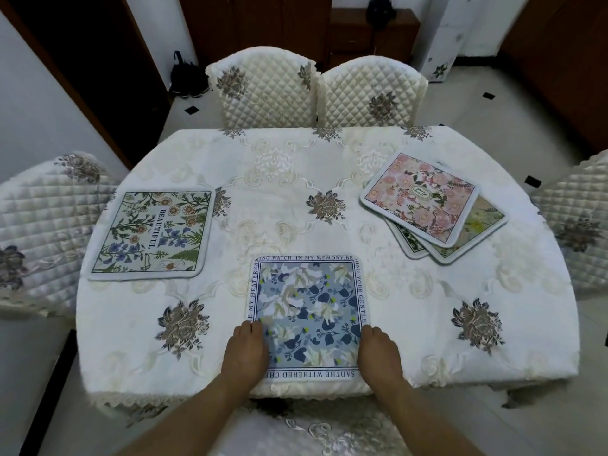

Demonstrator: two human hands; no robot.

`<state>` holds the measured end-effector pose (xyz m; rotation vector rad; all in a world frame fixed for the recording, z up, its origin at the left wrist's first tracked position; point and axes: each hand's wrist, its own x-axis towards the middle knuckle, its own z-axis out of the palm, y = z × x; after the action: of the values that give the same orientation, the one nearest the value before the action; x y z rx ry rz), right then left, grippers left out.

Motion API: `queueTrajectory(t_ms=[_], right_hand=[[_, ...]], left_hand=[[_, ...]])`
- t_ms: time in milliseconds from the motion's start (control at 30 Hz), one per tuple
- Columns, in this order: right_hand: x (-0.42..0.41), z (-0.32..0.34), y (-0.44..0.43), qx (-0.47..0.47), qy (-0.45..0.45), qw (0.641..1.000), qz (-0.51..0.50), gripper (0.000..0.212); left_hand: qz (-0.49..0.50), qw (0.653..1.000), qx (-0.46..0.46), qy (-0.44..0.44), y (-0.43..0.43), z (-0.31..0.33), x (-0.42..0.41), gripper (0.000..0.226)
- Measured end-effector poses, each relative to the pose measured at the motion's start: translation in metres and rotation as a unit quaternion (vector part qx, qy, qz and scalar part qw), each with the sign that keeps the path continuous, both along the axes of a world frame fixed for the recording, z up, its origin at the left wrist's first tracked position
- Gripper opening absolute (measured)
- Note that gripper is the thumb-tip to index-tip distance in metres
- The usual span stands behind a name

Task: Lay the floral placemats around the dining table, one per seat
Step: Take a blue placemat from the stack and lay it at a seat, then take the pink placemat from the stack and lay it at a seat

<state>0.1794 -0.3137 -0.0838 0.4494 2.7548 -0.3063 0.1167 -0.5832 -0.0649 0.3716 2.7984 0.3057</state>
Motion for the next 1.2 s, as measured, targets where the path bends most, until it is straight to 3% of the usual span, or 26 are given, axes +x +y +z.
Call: queueTrajectory(t_ms=[133,267,467,700,1200], right_hand=[[-0.004,0.011,0.003,0.007,-0.040,0.999,0.031,0.023],[-0.007,0.040,0.012,0.047,-0.025,0.997,0.057,0.020],[-0.006,0.107,0.045,0.113,0.054,0.991,0.041,0.017],[0.013,0.156,0.104,0.131,0.102,0.986,0.008,0.013],[0.027,0.160,0.315,0.116,0.064,0.989,0.069,0.021]], left_hand=[[-0.033,0.998,-0.051,0.018,0.004,0.015,-0.001,0.042],[-0.047,0.995,-0.092,0.004,0.011,0.040,-0.019,0.030],[-0.071,0.992,-0.073,0.081,0.029,0.089,-0.056,0.041],[-0.080,0.988,-0.046,0.123,0.074,0.135,-0.057,0.035],[0.031,0.990,-0.113,0.077,0.223,0.136,0.029,0.052]])
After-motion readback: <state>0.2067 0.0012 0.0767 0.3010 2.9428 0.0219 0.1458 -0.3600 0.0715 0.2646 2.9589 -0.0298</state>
